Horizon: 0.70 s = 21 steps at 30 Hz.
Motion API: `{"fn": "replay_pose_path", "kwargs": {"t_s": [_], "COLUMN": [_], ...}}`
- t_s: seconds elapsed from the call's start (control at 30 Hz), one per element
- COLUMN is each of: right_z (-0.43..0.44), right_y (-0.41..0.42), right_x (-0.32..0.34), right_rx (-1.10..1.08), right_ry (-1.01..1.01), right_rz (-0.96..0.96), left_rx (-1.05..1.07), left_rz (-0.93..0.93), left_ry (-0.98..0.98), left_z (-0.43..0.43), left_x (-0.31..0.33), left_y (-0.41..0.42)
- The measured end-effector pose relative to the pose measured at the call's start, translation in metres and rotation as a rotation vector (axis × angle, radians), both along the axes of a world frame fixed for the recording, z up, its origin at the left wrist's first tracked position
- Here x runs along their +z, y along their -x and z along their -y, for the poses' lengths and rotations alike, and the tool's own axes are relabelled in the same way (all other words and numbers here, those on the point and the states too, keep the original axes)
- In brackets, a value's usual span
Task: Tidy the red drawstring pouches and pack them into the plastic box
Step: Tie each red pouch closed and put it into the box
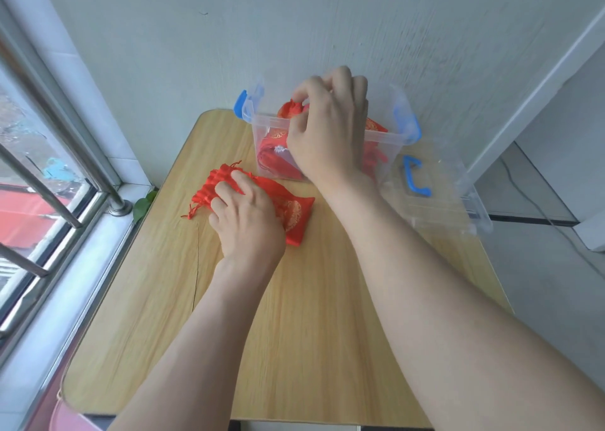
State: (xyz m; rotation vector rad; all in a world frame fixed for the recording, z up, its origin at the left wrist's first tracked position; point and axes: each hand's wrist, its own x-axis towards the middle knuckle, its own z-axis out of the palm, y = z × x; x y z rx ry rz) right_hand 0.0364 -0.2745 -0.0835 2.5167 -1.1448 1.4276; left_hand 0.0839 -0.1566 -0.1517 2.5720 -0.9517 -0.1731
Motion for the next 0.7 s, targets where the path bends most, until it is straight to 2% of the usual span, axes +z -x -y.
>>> {"fn": "replay_pose_path", "kwargs": {"t_s": [0.07,0.17,0.3,0.4,0.47,0.6,0.7], "right_z": [-0.015,-0.032,-0.050,-0.065,-0.072,-0.081,-0.088], "right_y": [0.012,0.033,0.057,0.074,0.082,0.102,0.114], "right_x": [-0.014,-0.037,-0.048,-0.039,-0.036,-0.029,-0.030], "right_rx": [0.068,0.076,0.106,0.185,0.192,0.102,0.167], "right_ry": [0.025,-0.123,-0.589,-1.003,-1.168,-1.223,-1.222], "right_rz": [0.017,-0.001,0.052,0.239,0.347,0.473,0.517], "left_rx": [0.005,0.003,-0.114,-0.326,-0.385,-0.375,-0.306], "left_rz": [-0.040,0.046,-0.015,-0.219,-0.250,-0.403,-0.447], "left_ry": [0.029,0.122,0.432,0.664,0.699,0.737,0.734], "left_z": [-0.001,-0.006,-0.011,-0.020,-0.026,-0.036,-0.041], "left_x": [-0.002,0.001,0.007,0.017,0.024,0.030,0.030], "left_y": [-0.002,-0.003,0.001,0.007,0.010,0.020,0.027]}}
